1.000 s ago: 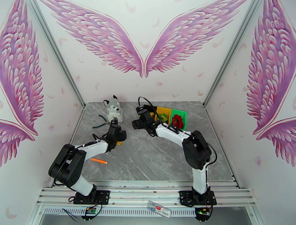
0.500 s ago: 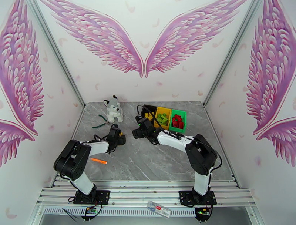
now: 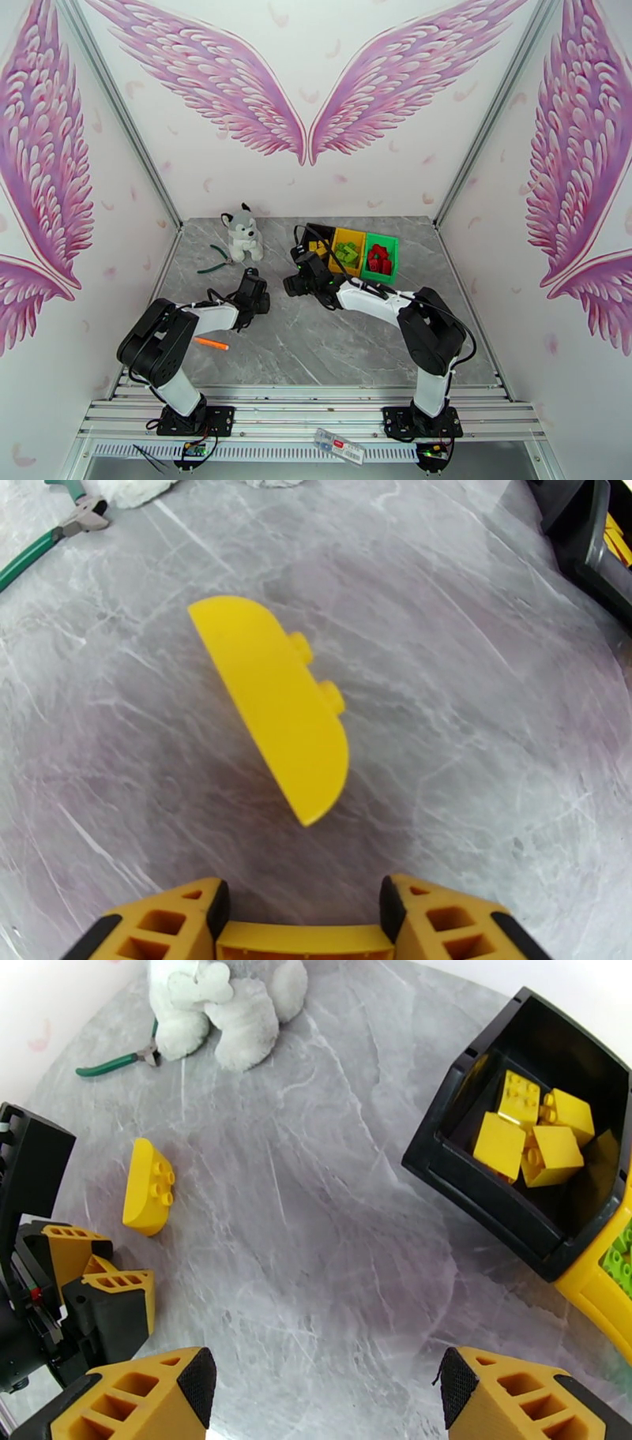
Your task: Sort the legos into containers by color
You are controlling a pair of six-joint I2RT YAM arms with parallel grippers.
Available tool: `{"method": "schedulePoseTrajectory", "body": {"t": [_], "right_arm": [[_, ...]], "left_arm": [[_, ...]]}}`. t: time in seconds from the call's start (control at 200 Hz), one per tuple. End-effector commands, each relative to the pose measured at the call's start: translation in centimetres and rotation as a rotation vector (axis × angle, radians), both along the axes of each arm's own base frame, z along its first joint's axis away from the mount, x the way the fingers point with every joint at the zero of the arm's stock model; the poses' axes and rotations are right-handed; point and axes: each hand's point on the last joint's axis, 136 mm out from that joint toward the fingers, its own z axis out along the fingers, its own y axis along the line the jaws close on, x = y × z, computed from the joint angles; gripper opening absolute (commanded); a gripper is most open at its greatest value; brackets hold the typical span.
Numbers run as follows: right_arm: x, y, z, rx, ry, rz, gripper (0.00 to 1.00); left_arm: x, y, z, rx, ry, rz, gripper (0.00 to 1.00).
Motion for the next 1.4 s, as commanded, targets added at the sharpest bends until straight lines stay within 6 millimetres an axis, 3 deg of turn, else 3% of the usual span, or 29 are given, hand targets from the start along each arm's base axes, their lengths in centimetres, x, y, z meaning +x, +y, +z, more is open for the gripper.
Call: {"method": "schedulePoseTrajectory", "body": {"t": [0.0, 0.21, 0.42, 0.71, 0.945, 1.025, 1.035, 1.065, 1.18, 1.395], "right_arm": [[-0.1, -0.9, 1.6, 0.02, -0.037, -0.043, 0.8], [-0.8, -2.8, 2.2, 0.026, -0.053, -0.087, 0.8], [-1.5, -4.2, 2.9, 0.122, -0.025, -0.1, 0.8], [-2.0, -8.3, 3.9, 0.247, -0.026, -0.198, 0.8], [-2.8, -11.6, 4.6, 0.262, -0.059, -0.281, 0.82], [-3.0, -12.1, 4.6, 0.26, -0.06, -0.291, 0.82], [-3.0, -12.0, 4.6, 0.258, -0.059, -0.29, 0.82], [-3.1, -12.2, 4.5, 0.257, -0.059, -0.295, 0.82], [-3.3, -12.5, 4.4, 0.251, -0.057, -0.301, 0.82], [-3.3, -12.7, 4.5, 0.246, -0.057, -0.302, 0.82]], "left_arm": [[-1.0, -0.3, -0.1, 0.005, 0.042, -0.014, 0.44], [-0.5, -2.3, 1.4, -0.102, 0.015, -0.067, 0.4], [1.3, -6.2, 4.2, -0.253, -0.044, -0.173, 0.4], [6.4, -12.1, 8.2, -0.441, -0.135, -0.292, 0.39], [11.3, -15.5, 10.6, -0.523, -0.212, -0.324, 0.38], [12.4, -16.4, 10.8, -0.545, -0.222, -0.337, 0.38], [13.0, -16.7, 11.9, -0.554, -0.245, -0.342, 0.39], [13.5, -17.0, 12.5, -0.562, -0.261, -0.345, 0.39], [15.1, -18.2, 13.5, -0.585, -0.293, -0.364, 0.4], [17.7, -19.8, 14.3, -0.6, -0.323, -0.38, 0.47]]}}
